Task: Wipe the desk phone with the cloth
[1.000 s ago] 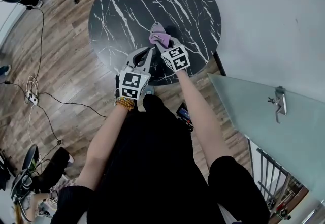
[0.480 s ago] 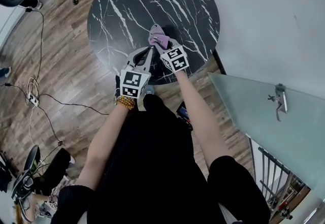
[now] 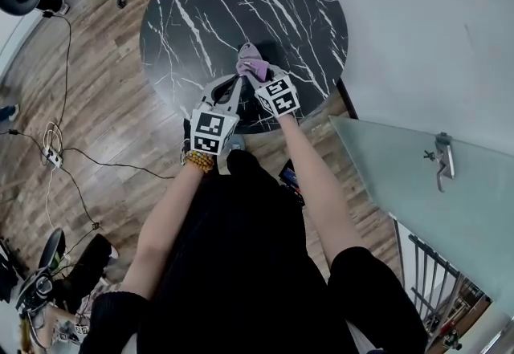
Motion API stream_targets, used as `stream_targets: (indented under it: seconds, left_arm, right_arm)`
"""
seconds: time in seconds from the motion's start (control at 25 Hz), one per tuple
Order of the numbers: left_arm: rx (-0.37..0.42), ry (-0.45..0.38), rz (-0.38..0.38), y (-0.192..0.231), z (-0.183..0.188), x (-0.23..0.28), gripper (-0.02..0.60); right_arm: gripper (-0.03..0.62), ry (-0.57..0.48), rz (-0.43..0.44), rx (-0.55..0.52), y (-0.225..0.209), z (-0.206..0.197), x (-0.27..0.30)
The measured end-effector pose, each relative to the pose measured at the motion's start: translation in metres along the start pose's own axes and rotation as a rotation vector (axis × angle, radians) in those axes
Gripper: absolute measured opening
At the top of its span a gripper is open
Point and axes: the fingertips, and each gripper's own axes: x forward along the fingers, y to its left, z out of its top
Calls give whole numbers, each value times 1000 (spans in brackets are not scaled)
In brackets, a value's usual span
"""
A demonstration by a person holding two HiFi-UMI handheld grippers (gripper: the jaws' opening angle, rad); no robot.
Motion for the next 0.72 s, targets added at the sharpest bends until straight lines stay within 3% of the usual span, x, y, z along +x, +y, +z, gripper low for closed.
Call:
stream_targets:
  seconds: [0.72]
  left_arm:
    - [-12, 8, -13, -12, -11, -6, 14]
  right_arm:
    - [78, 94, 71, 17, 15, -33, -10]
